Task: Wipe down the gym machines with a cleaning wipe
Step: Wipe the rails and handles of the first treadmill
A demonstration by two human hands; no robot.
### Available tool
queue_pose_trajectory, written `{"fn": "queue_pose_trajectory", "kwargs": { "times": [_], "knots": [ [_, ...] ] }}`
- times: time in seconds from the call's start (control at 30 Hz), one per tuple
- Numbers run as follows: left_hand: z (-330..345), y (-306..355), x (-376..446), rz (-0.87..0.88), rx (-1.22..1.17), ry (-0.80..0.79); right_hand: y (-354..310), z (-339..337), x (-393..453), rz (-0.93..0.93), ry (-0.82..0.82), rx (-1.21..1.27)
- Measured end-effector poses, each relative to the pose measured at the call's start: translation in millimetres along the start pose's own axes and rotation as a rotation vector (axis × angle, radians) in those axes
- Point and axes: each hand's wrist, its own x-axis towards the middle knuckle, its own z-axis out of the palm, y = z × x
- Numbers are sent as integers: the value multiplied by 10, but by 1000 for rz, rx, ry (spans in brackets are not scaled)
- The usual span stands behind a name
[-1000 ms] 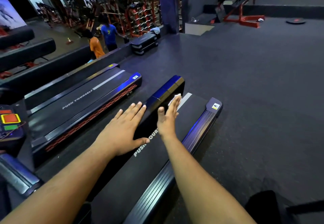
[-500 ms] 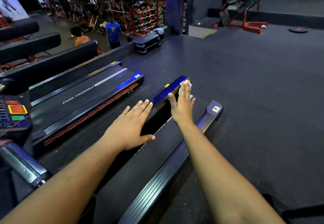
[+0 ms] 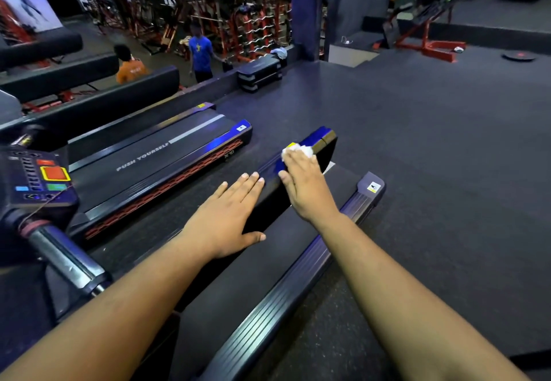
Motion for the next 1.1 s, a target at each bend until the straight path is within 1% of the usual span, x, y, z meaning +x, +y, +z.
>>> {"fn": "queue_pose_trajectory", "kwargs": {
  "times": [0.1,0.13,0.17,0.23,0.27,0.3,0.33,0.43,0.5,0.53,0.57,0.6,0.67,0.7,0.73,0.77,0.83,0.9,0.93,0.97,1.0,1.07,1.1],
  "knots": [
    [13,-6,-51,-8,-1,0,-86,21,-198,-219,-66,-78],
    [15,-8,-62,-8,-2,2,-29,0,-196,-224,-68,-112],
    [11,-6,-65,-7,-4,5,37,-27,-167,-163,-69,-128],
    [5,1,-94,-8,-7,4,133,-84,-93,46,-77,-99],
    [5,0,-110,-11,-5,8,133,-99,-66,112,-86,-84],
    [8,0,-122,-13,-2,10,73,-97,-68,127,-98,-83],
    [10,-3,-134,-14,1,11,-32,-79,-98,97,-112,-90],
    [34,-39,-210,-14,-1,12,-352,6,-324,-109,-158,-96],
    [46,-71,-273,-8,-14,2,-332,41,-457,-187,-161,-134],
    [44,-89,-301,1,-14,-5,-265,44,-461,-190,-135,-160],
    [37,-102,-321,8,-16,-12,-182,42,-432,-147,-107,-175],
    [30,-113,-338,16,-20,-20,-114,29,-390,-63,-87,-174],
    [24,-130,-351,24,-31,-28,-74,47,-310,130,-59,-106],
    [24,-131,-350,29,-31,-21,-137,79,-306,178,-47,-63],
    [29,-135,-350,32,-36,-8,-246,127,-329,175,-43,-24],
    [37,-132,-349,37,-45,2,-372,180,-403,130,-44,10],
    [52,-145,-366,34,-68,16,-588,293,-618,-9,-48,46],
    [47,-150,-376,39,-70,22,-580,374,-804,-85,-15,29],
    [48,-150,-379,43,-61,19,-511,408,-823,-76,18,10],
    [49,-149,-378,42,-51,18,-435,437,-801,-20,49,5],
    [56,-150,-378,40,-42,14,-367,462,-755,83,75,33],
    [66,-148,-377,36,-30,11,-332,509,-649,335,133,189],
    [69,-150,-374,32,-26,14,-386,543,-612,411,148,272]
  ]
}}
